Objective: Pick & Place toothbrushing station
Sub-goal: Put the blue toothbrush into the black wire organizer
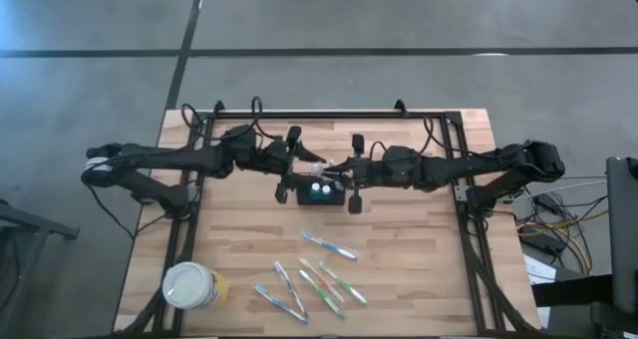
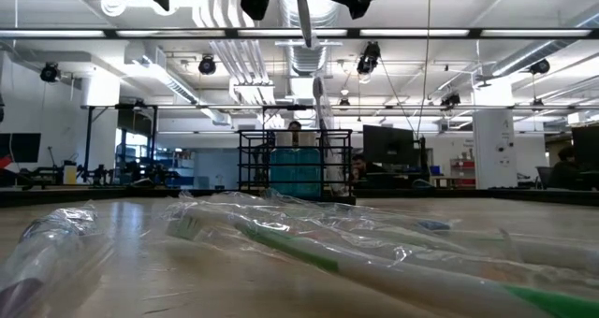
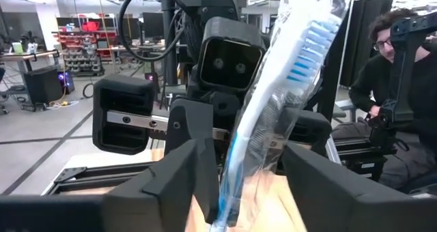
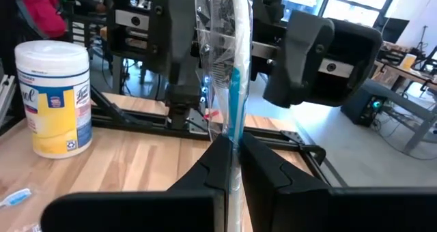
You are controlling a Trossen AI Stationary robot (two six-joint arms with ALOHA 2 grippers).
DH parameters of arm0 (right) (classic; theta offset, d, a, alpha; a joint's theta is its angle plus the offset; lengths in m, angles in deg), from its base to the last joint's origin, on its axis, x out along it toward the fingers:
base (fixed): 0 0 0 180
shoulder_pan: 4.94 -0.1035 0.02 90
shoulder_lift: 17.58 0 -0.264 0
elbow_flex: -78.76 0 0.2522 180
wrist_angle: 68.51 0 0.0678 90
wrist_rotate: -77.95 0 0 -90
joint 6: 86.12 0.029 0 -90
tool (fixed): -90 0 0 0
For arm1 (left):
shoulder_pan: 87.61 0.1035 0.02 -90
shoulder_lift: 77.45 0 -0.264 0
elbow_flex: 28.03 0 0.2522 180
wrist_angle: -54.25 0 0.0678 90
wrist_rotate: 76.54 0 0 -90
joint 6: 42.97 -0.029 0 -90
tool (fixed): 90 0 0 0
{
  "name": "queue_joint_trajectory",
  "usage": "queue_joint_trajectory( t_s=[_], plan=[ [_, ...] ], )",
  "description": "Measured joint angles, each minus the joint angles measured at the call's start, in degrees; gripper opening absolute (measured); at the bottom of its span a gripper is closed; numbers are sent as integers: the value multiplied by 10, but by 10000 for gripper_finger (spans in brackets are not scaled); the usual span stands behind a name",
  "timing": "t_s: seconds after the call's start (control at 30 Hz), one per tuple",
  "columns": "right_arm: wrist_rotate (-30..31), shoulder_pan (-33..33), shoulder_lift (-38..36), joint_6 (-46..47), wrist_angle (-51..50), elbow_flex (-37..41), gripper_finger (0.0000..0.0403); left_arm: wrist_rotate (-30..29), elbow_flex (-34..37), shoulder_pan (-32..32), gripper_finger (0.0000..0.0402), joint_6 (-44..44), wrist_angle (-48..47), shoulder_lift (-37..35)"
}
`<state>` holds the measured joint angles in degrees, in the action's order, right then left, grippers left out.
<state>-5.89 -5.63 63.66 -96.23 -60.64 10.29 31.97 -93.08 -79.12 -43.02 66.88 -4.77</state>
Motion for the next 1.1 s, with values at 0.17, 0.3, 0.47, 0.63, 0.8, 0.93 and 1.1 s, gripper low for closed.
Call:
queue_joint_trajectory(
  t_s=[0.17, 0.3, 0.47, 0.63, 0.8, 0.93, 1.1],
  plan=[
    [0, 0, 0, 0, 1, 0, 18, 0, 0, 0, 118, 0, 0, 0],
    [0, 0, 0, 0, 2, 1, 18, -2, 0, 0, 30, -11, -1, 0],
    [-2, -1, 0, 9, 2, 1, 36, 3, 0, 0, 23, -19, -5, -2],
    [0, -2, -24, 14, -18, 1, 88, 8, 0, 0, 22, -27, -49, -38],
    [0, -2, -80, 42, -71, 9, 132, 4, 4, -1, 22, -40, -123, -112],
    [-1, -8, -142, 54, -67, 56, 141, -12, 46, 0, 22, -49, -157, -192],
    [-10, -21, -231, 74, -8, 170, 115, -47, 142, 0, 22, -36, -150, -302]
  ],
)
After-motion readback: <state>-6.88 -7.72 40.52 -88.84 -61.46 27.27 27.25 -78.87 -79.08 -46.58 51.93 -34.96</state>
